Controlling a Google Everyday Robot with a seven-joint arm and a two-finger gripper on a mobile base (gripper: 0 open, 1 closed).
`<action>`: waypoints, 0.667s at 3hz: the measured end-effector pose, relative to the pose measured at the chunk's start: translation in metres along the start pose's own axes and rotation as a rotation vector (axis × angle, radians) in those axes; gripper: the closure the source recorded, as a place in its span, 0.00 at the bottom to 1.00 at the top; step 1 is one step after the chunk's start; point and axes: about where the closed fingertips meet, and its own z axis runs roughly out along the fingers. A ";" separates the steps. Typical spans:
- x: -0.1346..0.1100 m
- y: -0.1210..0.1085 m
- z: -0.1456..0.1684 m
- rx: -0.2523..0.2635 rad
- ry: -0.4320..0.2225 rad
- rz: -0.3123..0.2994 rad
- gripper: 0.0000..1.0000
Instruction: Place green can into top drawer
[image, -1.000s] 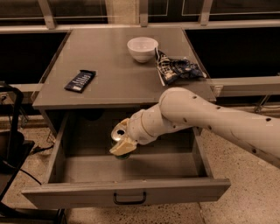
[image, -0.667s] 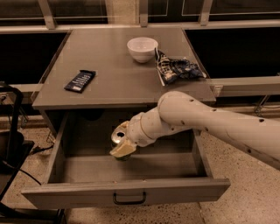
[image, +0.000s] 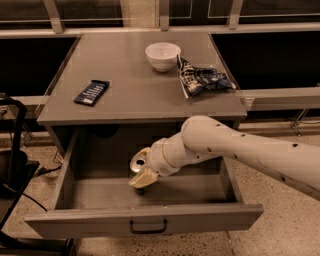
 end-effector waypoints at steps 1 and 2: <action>0.005 0.003 0.003 -0.004 0.000 0.007 1.00; 0.007 0.005 0.005 -0.008 0.000 0.011 1.00</action>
Offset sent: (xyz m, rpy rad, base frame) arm -0.0065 -0.0041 -0.0202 0.0039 0.0326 -0.0084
